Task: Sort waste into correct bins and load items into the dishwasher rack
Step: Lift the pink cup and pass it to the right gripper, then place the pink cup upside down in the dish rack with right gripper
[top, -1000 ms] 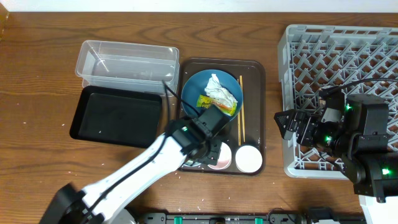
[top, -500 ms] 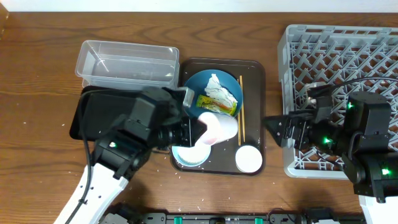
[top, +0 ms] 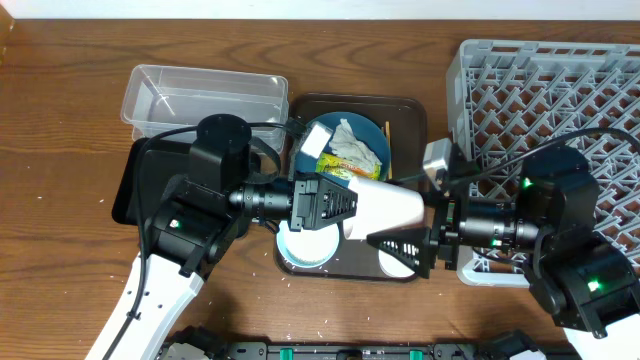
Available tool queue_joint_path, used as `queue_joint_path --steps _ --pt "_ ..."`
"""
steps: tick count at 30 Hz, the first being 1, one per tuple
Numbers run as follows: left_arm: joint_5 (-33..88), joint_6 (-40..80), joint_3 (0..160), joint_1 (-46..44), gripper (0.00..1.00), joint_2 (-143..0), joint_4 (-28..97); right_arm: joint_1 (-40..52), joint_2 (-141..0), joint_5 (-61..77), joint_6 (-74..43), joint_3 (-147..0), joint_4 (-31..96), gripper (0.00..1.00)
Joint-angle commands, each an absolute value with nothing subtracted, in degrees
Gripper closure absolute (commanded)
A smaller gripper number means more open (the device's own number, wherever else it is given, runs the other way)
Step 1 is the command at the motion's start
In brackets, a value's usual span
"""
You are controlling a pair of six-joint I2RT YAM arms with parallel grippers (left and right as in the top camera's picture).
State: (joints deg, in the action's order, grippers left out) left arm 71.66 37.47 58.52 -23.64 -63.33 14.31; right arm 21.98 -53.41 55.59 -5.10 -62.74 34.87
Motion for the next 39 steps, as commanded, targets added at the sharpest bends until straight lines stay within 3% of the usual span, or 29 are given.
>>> queue_joint_path --steps 1,14,27,28,30,31,33,39 --pt "78.06 39.86 59.48 -23.53 0.95 -63.33 12.56 23.64 -53.98 55.96 -4.16 -63.53 34.52 0.12" --pt "80.60 40.42 59.48 -21.63 0.94 -63.33 11.44 21.10 -51.57 56.03 -2.70 -63.53 33.36 0.13" --pt "80.55 40.42 59.48 -21.17 0.92 -63.35 11.44 20.32 -50.76 62.43 -2.72 -63.53 31.05 0.41" --pt "80.49 40.40 59.48 -21.17 0.83 -63.35 11.42 20.32 -50.70 62.41 -2.70 -63.53 30.87 0.44" --pt "80.29 40.38 59.48 -21.17 0.45 -63.35 11.38 20.16 -50.46 61.82 -2.70 -63.53 30.83 0.44" --pt "80.01 40.25 59.48 -21.15 0.37 -63.35 11.29 19.94 -50.17 61.19 -2.70 -63.53 30.89 0.45" --pt "79.92 39.22 59.48 -20.84 0.26 -63.35 11.22 19.03 -49.41 59.81 -2.87 -63.53 31.07 0.47" --pt "79.96 38.61 59.48 -17.74 0.21 -63.99 11.27 11.79 -45.39 50.92 -9.08 -63.53 35.18 0.49"
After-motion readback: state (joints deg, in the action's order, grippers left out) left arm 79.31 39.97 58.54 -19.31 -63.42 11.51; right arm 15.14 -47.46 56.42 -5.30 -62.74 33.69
